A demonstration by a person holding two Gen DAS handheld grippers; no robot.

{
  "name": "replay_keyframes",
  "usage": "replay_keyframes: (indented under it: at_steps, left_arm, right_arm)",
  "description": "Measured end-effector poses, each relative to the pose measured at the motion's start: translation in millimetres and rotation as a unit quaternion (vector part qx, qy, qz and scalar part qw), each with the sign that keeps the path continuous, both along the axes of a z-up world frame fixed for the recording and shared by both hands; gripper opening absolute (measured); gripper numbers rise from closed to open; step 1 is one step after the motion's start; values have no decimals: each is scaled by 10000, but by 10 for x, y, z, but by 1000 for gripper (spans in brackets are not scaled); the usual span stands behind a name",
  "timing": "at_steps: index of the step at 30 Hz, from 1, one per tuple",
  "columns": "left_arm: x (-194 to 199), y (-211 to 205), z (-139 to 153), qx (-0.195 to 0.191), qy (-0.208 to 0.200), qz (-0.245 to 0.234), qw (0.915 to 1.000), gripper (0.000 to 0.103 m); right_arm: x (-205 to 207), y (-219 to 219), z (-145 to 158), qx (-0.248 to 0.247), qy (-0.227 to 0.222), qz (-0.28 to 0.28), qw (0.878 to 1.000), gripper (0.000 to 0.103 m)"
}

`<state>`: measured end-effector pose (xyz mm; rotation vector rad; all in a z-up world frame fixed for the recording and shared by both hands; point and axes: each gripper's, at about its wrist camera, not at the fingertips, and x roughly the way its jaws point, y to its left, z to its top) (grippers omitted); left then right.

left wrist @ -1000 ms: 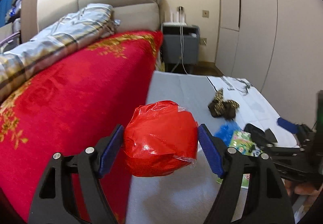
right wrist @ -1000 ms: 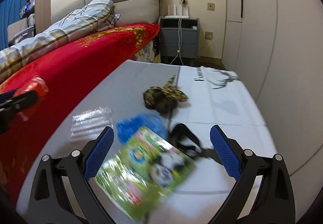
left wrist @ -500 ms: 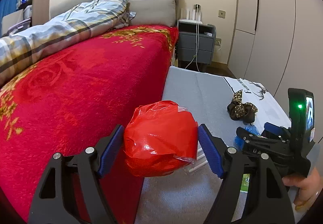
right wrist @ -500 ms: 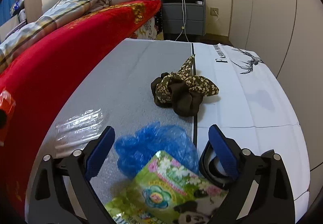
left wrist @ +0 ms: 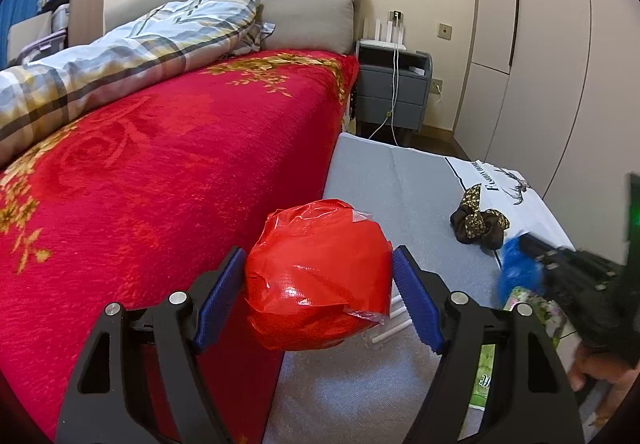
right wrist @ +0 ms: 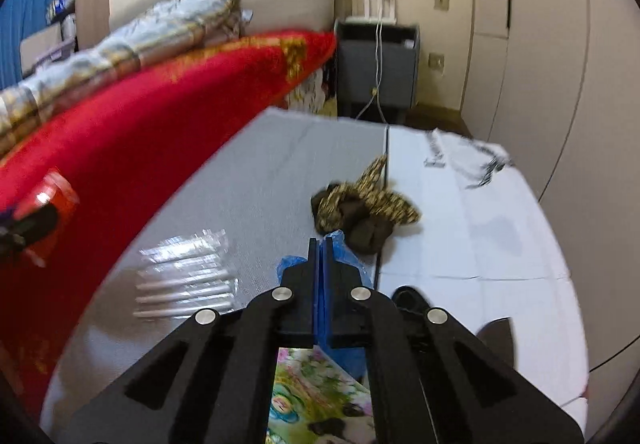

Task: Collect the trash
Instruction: 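Grasp the blue plastic bag with the right gripper and lift, then carry the red and blue bags over the pink bin with both grippers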

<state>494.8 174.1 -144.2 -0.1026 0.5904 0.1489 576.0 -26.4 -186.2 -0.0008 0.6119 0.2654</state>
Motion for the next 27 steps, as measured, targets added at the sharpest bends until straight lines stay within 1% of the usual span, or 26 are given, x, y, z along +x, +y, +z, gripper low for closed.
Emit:
replay_keyframes:
  at_steps: [2,5,7,10,13,16,21,24,27]
  left_arm:
    - [-40,-22,58,2,-17,-9,10000,72]
    - [-134,-69,209,-42,-95,-90,9999,72]
    - [-204,-118,326,-52,-144,-171,9997,72]
    - [-351,-215,547,99,-227,-280,9993,73]
    - [-598,-304,829,201,-383,-405,9982,73]
    - [-846,-376,1062,161,-448,-518,9975,73]
    - [-1334,-585,1413,101,-487,-816,9954,73]
    - [-1708,-779,1592,93,-564,-1033,9930,73]
    - [-2140,-992,1740,-41,-631,-1282,9897,73]
  right_arm:
    - [-88,-104,176,182,-67,42,9998,1]
    - [-244,-275,480,644,-105,206,9977,1]
    - [-372,-349,686,716,-247,243,9968,1]
    - [-600,-418,995,630,-469,304,9965,1]
    - [-908,-493,1272,579,-562,353,9961,1]
    - [-1270,-580,1478,464,-626,390,9962,1]
    - [-2030,-782,1809,267,-701,371,9965,1]
    - [-2506,-937,1956,150,-747,285,9967,1]
    - [-2990,-1128,2051,91,-785,138,9968,1]
